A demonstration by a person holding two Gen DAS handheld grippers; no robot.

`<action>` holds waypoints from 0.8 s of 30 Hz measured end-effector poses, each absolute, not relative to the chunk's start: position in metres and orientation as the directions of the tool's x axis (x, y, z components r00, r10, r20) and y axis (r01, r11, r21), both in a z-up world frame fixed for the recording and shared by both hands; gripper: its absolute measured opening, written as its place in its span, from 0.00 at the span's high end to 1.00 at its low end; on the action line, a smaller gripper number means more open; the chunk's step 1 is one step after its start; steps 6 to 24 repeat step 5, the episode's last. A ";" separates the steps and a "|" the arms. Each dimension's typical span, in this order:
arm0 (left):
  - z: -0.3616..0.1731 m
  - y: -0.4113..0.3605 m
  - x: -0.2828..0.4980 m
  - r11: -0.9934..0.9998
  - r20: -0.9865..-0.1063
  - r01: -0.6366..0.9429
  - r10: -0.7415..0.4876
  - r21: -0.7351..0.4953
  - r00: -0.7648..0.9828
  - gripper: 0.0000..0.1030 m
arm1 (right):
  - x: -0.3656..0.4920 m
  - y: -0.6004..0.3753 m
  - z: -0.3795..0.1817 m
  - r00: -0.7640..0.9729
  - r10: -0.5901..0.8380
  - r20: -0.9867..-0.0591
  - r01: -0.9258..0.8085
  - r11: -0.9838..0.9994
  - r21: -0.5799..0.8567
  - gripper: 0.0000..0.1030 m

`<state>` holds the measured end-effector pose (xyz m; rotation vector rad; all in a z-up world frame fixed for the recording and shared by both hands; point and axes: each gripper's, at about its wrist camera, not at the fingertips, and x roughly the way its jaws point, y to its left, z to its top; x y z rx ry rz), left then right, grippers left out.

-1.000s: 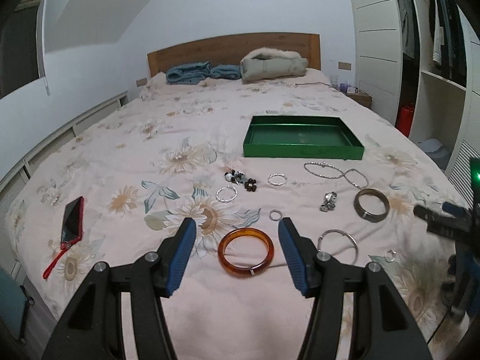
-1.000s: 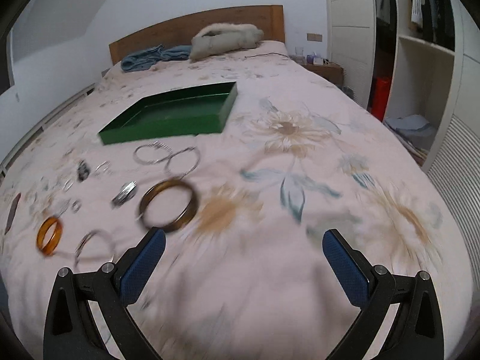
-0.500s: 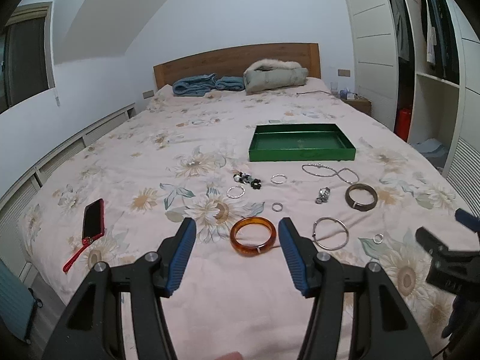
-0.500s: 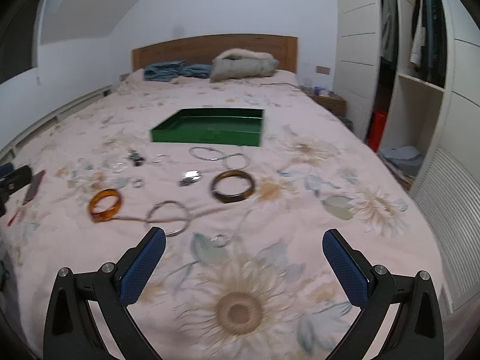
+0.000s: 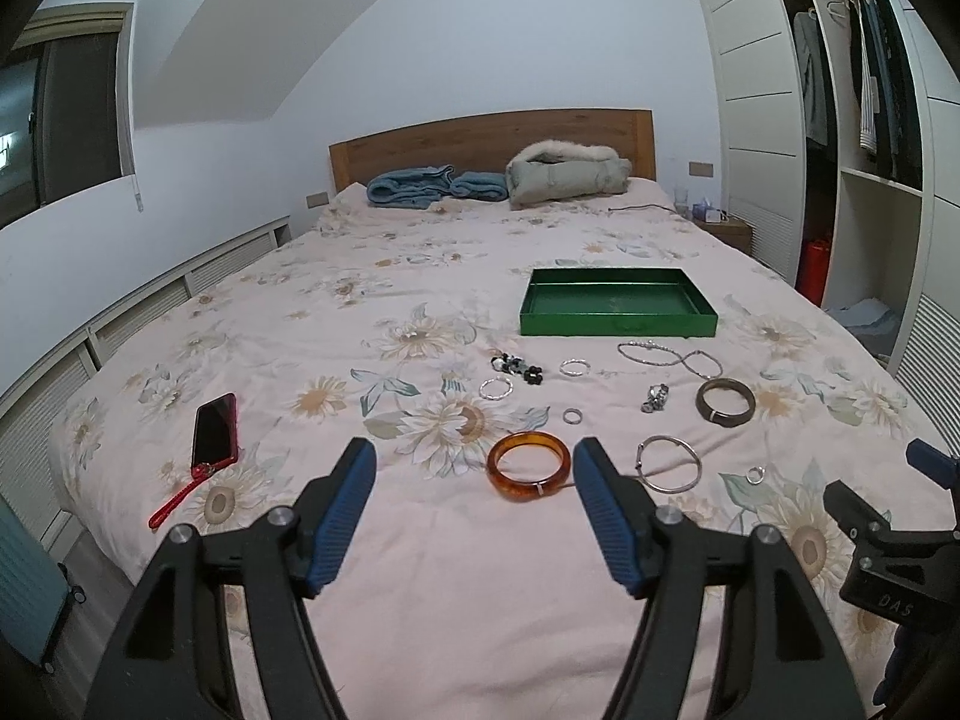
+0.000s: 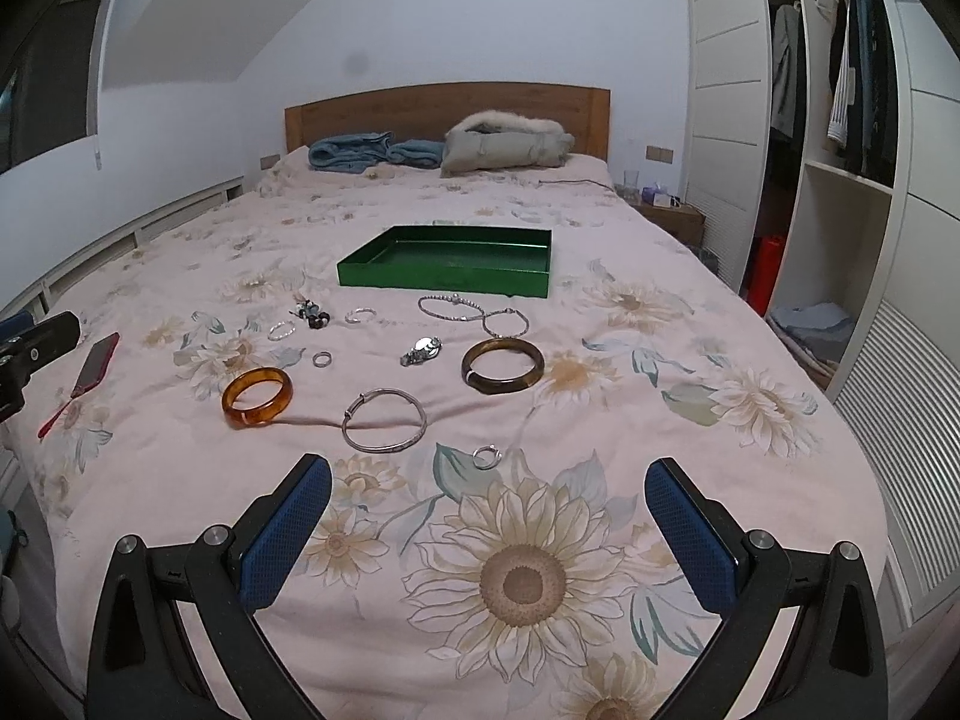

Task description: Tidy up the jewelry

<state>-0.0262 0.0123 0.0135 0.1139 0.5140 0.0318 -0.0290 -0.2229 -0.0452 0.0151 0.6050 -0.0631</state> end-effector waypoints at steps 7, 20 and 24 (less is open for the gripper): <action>0.014 0.013 -0.028 0.993 -0.488 -0.002 0.061 0.120 0.871 0.35 | -0.033 -0.223 -0.043 0.831 -0.052 -0.553 0.061 0.998 -0.002 0.00; 0.014 0.013 -0.028 0.993 -0.488 -0.002 0.061 0.120 0.871 0.35 | -0.033 -0.223 -0.043 0.831 -0.052 -0.553 0.061 0.998 -0.002 0.00; 0.014 0.013 -0.028 0.993 -0.488 -0.002 0.061 0.120 0.871 0.35 | -0.033 -0.223 -0.043 0.831 -0.052 -0.553 0.061 0.998 -0.002 0.00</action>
